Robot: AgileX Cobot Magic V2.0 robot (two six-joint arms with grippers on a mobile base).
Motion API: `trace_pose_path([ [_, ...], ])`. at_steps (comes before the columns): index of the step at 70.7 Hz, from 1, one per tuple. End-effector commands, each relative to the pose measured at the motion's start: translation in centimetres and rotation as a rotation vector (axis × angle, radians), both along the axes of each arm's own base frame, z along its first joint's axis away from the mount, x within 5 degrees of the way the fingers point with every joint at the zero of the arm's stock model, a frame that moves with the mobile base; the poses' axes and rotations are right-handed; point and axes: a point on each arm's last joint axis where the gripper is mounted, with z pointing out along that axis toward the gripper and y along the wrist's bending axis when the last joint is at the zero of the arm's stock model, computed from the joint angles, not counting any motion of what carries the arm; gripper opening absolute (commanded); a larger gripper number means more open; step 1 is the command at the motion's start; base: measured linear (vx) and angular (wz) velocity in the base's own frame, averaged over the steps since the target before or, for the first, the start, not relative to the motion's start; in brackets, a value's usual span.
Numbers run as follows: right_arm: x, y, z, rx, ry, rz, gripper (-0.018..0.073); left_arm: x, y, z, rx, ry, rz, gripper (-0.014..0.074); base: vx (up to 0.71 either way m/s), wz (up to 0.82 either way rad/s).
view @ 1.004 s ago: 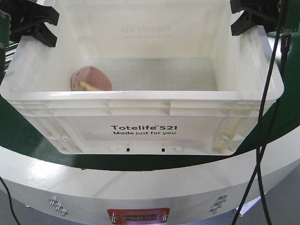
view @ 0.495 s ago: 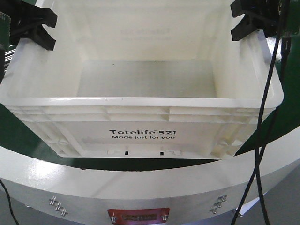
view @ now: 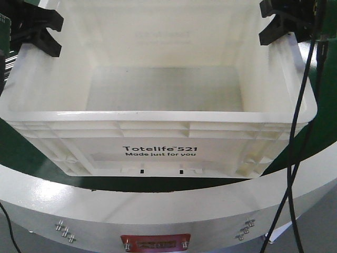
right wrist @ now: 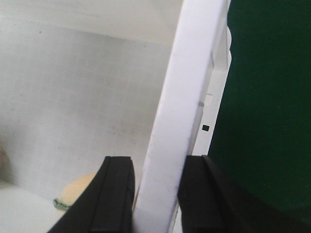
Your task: Place moving items into box and shelve
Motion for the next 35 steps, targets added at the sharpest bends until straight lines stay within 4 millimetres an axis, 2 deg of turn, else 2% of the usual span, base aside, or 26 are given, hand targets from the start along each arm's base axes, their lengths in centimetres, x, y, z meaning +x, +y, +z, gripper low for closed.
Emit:
trace_pose_path([
  [1,-1.64,1.22,3.83,0.178,-0.164,0.038,-0.0011,-1.48,-1.17,3.75,-0.171,-0.159,-0.035,-0.0023,0.00,0.00],
  [35,-1.56,1.22,3.89,0.180,-0.173,0.034,-0.0011,-1.53,-1.27,3.78,-0.183,-0.154,-0.039,-0.0022,0.00,0.00],
])
